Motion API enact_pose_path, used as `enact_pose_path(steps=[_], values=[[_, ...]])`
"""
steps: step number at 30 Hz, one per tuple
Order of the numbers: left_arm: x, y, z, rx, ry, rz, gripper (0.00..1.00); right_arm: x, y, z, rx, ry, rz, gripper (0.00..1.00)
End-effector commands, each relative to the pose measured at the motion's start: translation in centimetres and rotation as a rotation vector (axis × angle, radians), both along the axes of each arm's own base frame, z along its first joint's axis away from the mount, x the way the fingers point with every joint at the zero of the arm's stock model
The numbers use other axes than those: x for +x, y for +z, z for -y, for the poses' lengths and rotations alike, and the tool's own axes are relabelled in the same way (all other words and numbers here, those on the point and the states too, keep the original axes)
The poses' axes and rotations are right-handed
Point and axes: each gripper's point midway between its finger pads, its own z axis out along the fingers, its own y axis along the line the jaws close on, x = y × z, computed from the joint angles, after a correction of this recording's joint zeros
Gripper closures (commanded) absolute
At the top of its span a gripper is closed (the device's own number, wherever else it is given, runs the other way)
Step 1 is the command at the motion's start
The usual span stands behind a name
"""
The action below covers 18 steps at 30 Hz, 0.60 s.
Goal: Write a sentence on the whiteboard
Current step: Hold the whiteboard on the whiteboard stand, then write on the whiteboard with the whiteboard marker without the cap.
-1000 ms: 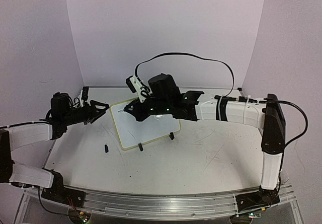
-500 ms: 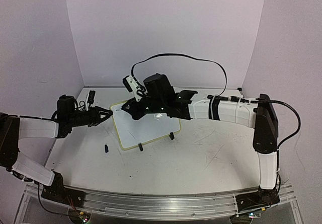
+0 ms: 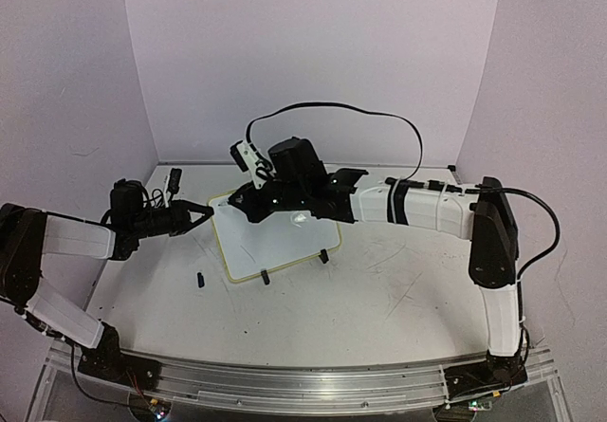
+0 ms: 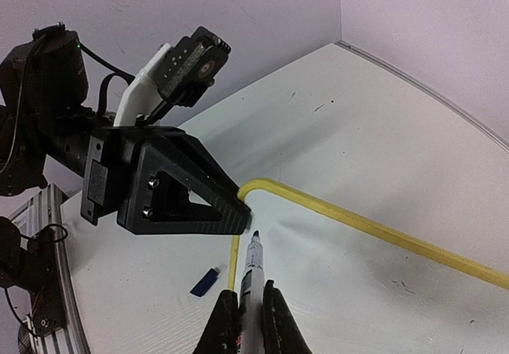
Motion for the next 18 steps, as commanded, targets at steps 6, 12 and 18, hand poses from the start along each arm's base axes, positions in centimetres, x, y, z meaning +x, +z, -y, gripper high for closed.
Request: enact_pose_path(steps=[6,12,18], values=[[0.2,1.2,0.3,0.01,-0.026,0.099,0.93,0.8,1.3,-1.4,0.038,0.007,0.028,1.0],[0.0,0.5,0.0,0.044,-0.012,0.124,0.99,0.8,1.4,-1.7,0.047,0.007,0.021,1.0],[-0.3,0.2,-0.4,0.094,0.02,0.182,1.0,0.8,1.4,-1.3,0.04,-0.001,0.022,1.0]])
